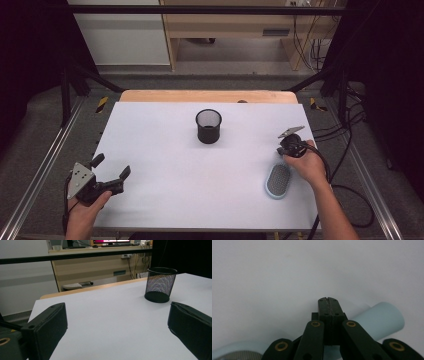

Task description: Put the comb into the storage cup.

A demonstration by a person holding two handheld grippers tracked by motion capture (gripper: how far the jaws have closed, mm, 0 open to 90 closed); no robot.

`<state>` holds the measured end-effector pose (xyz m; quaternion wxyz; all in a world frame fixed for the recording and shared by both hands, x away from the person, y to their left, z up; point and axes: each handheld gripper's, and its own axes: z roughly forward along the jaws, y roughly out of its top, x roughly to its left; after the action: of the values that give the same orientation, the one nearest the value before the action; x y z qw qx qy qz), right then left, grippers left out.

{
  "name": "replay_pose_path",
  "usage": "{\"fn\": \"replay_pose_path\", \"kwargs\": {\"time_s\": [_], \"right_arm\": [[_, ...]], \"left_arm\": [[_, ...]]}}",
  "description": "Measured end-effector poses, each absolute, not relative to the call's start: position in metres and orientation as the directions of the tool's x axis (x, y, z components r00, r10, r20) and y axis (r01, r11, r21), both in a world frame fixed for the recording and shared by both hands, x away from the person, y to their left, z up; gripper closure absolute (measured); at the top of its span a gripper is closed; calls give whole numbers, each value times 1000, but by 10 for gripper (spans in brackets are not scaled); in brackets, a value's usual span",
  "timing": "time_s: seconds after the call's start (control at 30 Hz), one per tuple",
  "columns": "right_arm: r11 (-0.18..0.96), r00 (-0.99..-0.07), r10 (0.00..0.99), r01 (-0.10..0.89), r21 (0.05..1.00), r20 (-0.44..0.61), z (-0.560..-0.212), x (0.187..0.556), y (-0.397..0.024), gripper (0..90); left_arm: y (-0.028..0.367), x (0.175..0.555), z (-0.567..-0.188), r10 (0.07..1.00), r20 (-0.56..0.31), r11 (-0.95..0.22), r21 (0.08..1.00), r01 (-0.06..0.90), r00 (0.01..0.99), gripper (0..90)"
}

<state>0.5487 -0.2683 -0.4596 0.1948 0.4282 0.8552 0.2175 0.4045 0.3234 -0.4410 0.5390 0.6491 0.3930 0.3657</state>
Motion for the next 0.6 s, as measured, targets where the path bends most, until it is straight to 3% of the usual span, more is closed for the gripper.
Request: {"fn": "replay_pose_path", "kwargs": {"time_s": [0.6], "right_arm": [[423,-451,888,733,533,-86,-461,500,-331,900]], "left_arm": [[322,405,-443,907,76,-139,983,124,415,27]]}}
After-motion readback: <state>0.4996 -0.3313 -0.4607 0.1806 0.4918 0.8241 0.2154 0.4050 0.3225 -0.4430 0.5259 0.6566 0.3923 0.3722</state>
